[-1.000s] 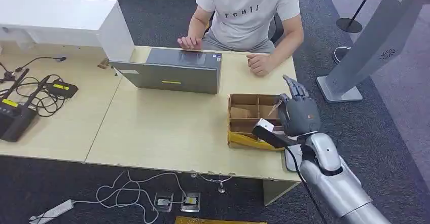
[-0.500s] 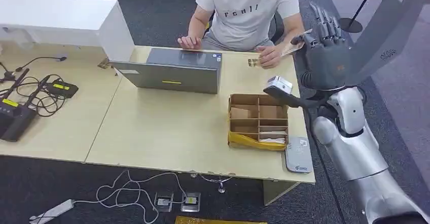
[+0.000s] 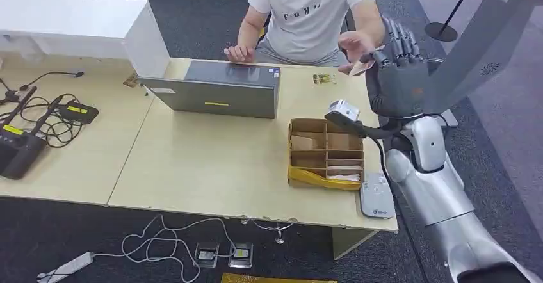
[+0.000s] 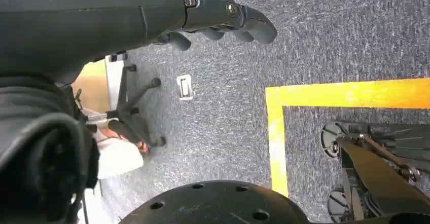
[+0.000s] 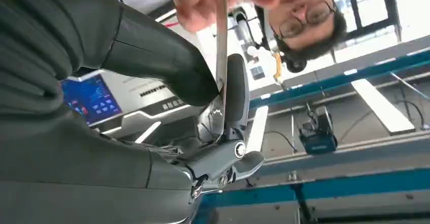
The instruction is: Pass the card to the sensor for recognition and then transmit it.
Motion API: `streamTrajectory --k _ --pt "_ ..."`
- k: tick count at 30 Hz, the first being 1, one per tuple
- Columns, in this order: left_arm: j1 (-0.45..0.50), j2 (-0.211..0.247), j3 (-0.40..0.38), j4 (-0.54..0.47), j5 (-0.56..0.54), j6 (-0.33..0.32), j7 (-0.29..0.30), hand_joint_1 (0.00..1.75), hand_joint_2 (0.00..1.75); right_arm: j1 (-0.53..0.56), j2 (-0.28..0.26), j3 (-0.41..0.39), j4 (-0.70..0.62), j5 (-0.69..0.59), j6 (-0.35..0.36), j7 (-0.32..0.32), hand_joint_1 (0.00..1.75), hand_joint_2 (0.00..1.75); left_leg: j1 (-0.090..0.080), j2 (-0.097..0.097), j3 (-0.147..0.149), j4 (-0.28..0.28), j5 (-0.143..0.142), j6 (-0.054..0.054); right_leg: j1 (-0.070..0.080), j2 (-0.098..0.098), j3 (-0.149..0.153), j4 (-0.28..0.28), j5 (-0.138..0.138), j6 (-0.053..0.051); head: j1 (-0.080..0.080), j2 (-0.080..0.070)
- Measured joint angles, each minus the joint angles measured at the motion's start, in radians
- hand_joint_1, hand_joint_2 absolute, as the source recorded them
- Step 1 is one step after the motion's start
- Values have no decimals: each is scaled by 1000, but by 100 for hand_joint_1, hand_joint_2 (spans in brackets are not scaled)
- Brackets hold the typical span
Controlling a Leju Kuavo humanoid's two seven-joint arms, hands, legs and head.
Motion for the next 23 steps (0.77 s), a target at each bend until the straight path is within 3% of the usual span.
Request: streamTrajectory --k 8,17,18,19,20,23 --pt "0 0 -6 0 -5 -11 -2 0 0 -64 51 17 245 57 -6 30 175 175 0 0 0 0 0 0 0 0 0 0 0 0 0 0" --pt "0 0 -6 0 -2 -8 1 0 0 -82 57 31 409 63 -39 34 175 175 0 -1 -1 0 0 0 0 -1 -1 0 0 0 0 0" --pt "0 0 -6 0 -2 -7 3 0 0 -82 57 32 423 63 -40 34 157 175 0 -1 -1 0 0 0 0 -1 -1 0 0 0 0 0" --pt "0 0 -6 0 1 -5 5 0 0 -82 57 32 433 64 -40 34 10 175 0 -1 -1 0 0 0 0 -1 -1 0 0 0 0 0" --pt "0 0 -6 0 3 -1 6 0 0 -82 57 32 441 64 -40 34 0 175 0 -1 -1 0 0 0 0 -1 -1 0 0 0 0 0" --pt "0 0 -6 0 5 10 8 0 0 -83 58 33 462 79 -51 35 0 175 0 -1 0 0 0 0 0 0 -1 0 0 0 0 0"
